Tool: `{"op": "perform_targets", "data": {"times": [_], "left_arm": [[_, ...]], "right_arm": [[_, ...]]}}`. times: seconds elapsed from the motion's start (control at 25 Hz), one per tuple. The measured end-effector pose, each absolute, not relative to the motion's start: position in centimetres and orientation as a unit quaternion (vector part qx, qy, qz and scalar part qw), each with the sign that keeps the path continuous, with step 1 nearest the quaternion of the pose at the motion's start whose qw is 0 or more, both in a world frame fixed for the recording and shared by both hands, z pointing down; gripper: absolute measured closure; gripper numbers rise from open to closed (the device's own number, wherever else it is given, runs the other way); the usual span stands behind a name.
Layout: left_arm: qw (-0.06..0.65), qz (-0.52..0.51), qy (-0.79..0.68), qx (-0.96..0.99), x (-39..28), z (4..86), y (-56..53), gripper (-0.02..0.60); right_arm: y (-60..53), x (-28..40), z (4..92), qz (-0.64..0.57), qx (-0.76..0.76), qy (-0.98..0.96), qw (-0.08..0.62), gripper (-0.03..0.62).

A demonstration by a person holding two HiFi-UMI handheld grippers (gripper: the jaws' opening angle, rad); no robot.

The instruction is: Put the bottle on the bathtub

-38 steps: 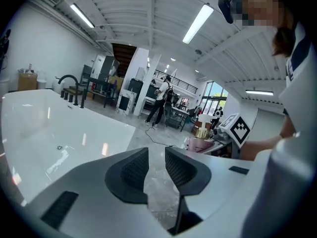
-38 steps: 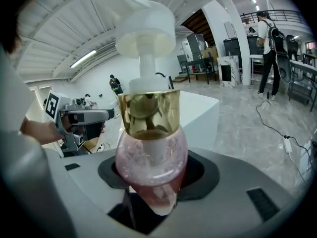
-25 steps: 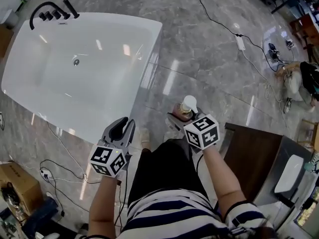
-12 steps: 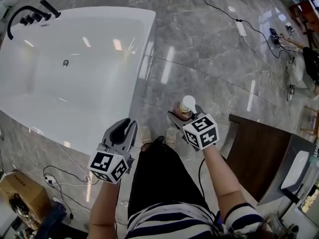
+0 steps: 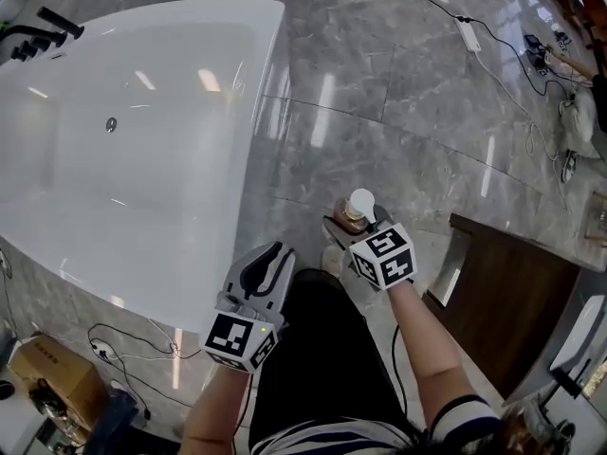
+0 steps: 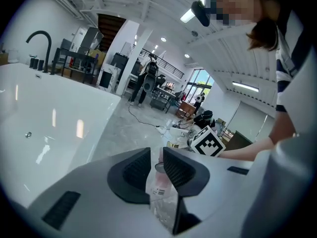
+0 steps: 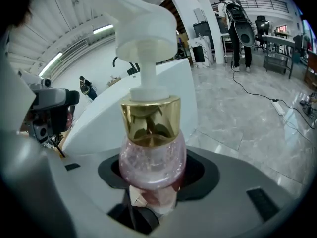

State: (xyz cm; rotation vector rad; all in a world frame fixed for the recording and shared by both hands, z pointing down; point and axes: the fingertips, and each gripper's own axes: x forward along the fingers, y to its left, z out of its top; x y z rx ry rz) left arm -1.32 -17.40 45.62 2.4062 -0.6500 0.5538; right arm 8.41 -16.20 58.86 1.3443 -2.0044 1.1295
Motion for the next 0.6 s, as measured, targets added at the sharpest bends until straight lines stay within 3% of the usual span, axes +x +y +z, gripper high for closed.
{"op": "perform_targets", "data": {"times": [0.6], "left_arm": [[0.29, 0.276, -0.287, 0.87, 1.2, 63.1, -15.5, 0.497]], "right_arm": [[-17.5, 7.8, 70.5, 0.407, 0.487, -0.734, 0.242, 0.362]]}}
